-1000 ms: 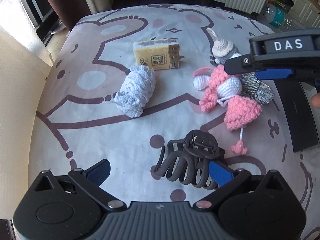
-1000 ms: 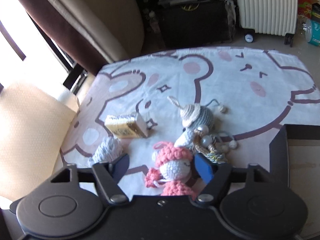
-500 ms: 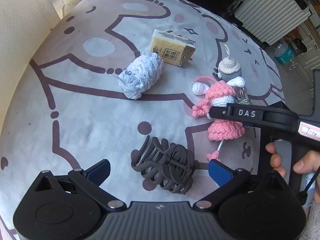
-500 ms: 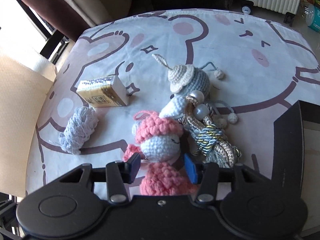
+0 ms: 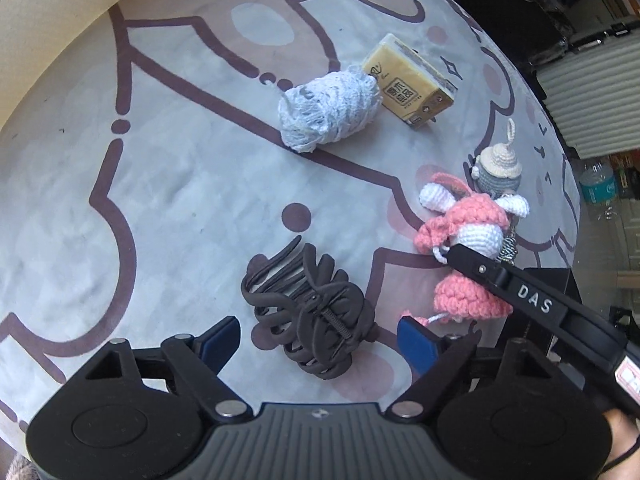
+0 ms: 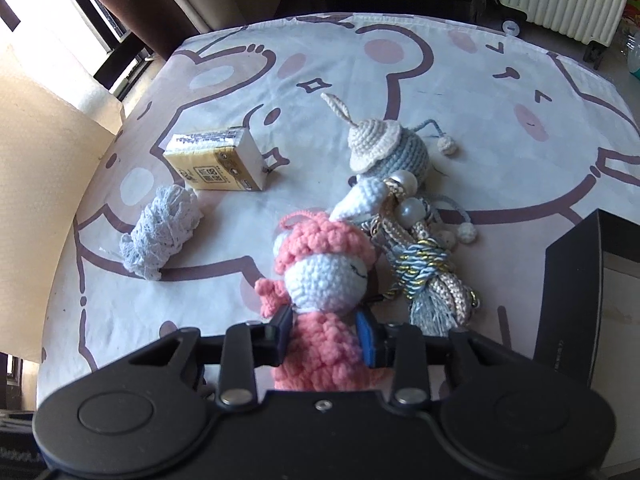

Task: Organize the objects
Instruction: 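Close the left gripper on the claw clip while the right gripper closes on the bunny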

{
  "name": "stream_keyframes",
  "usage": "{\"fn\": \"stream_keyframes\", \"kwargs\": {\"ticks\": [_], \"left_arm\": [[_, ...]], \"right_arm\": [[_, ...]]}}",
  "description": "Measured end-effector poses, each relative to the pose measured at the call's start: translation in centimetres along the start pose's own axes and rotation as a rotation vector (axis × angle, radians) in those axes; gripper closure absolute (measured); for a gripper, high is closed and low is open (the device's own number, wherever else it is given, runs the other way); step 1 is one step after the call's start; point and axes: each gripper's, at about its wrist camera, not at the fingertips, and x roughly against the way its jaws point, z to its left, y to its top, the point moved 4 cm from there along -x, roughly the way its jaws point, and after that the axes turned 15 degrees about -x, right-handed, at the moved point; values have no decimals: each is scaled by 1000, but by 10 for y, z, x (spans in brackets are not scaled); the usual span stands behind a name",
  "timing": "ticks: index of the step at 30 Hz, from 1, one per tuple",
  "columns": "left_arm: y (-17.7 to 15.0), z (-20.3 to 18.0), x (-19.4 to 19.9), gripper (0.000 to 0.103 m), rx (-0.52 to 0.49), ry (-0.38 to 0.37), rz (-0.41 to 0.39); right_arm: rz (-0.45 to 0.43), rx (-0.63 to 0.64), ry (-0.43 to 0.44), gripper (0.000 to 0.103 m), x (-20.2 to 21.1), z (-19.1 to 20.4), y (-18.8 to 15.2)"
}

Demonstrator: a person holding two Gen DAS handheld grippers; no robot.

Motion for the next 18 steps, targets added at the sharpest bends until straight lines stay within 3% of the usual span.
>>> {"fn": "stream_keyframes", "kwargs": {"ticks": [4,11,13,18], "left_arm": [[0,-6,-4,19,40,8,-10],[4,-12,-17,34,-21,120,-31],[6,-14,-18,34,-47,131,-39],[11,-38,-16,42,-271,196,-98]], "right_arm": [[-13,25,11,68,12,-2,-4],[-37,31,37,68,29,-12,-8],[-42,32,40,68,33,-15,-9],[-52,8,48,68,39,-26,-9]]}}
